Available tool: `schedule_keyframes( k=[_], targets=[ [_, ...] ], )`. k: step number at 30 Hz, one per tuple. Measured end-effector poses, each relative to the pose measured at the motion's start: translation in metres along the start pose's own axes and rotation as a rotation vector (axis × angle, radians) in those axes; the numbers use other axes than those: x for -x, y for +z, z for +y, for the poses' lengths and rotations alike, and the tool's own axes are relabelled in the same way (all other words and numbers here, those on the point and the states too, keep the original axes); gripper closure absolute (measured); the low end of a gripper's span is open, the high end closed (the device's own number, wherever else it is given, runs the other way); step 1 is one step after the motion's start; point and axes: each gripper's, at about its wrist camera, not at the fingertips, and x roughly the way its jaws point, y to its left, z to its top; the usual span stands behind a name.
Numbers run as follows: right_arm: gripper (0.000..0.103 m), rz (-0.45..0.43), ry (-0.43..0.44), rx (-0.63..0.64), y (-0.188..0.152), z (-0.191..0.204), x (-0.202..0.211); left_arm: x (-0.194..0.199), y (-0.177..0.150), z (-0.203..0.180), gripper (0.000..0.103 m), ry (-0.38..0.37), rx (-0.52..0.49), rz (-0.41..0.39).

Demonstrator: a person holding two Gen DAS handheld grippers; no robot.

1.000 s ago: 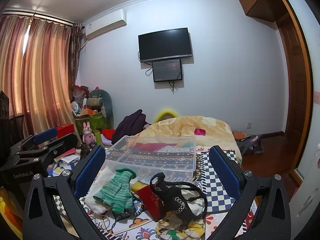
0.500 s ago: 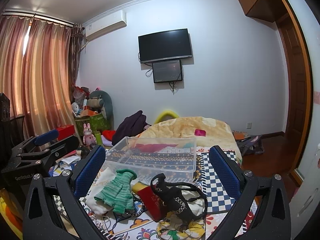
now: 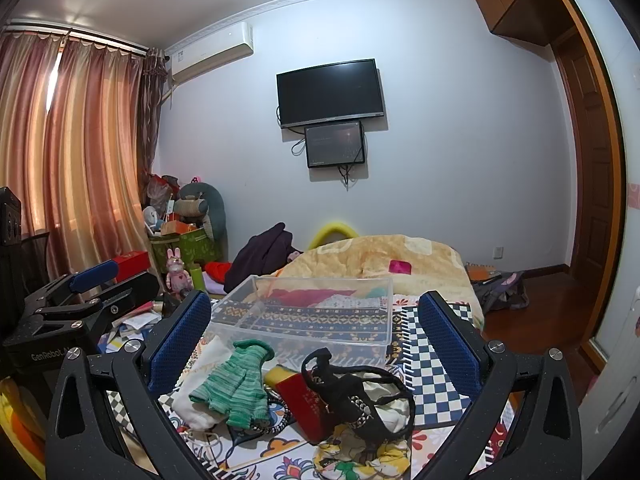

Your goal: Organize soft objects

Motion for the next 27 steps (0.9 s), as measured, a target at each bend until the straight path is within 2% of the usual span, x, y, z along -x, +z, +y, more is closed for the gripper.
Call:
schedule_keyframes(
  k=[27],
  targets=[
    [0.000, 0.008, 0.014, -0.010, -0.0007, 0.0008, 0.0001, 0.0002, 0.0013, -0.0035, 0.000, -0.004, 0.000, 0.005]
  ],
)
